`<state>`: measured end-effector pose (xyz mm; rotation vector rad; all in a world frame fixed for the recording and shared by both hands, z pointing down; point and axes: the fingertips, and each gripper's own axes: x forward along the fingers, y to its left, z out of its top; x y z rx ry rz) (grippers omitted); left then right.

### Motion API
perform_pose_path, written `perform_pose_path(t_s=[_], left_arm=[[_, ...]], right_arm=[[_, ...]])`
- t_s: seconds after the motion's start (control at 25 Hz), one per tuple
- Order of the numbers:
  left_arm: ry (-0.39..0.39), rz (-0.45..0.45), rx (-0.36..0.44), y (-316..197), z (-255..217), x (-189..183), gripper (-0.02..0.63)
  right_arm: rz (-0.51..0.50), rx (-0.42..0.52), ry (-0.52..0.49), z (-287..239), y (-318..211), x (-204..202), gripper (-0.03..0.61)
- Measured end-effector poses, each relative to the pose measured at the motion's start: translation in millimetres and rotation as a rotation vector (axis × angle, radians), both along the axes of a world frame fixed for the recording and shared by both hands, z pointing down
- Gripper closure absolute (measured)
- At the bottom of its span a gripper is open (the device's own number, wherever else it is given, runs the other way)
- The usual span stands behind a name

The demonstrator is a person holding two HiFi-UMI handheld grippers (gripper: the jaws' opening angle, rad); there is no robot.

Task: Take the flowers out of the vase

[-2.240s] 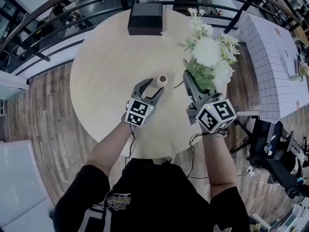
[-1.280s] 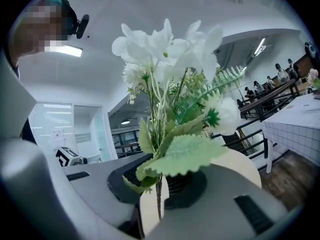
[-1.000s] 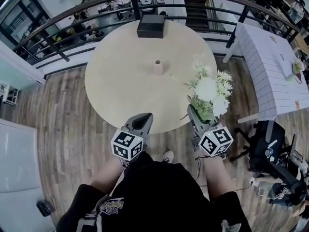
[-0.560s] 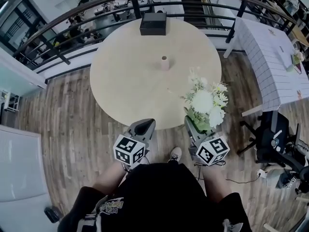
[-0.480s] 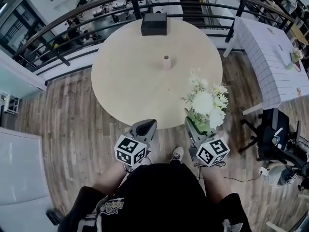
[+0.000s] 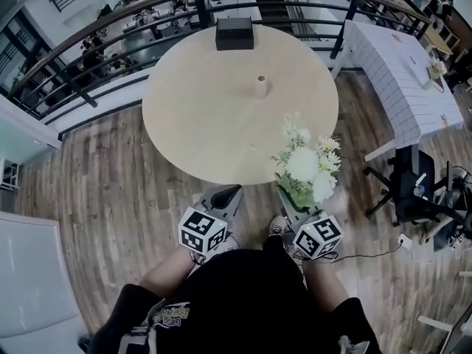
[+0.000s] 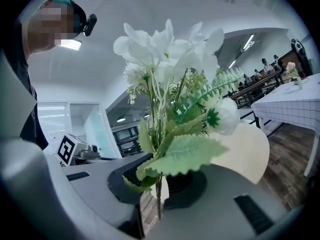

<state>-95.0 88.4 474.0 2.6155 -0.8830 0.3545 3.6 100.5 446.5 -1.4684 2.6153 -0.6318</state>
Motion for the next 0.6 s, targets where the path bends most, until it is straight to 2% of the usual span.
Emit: perform_pose_path(t_s=[0.6], left_arm=[[-0.002, 0.045, -0.022, 21, -4, -13, 0.607]], right_arm=[[0.005, -0.02, -0.001, -1, 24, -30, 0.515]])
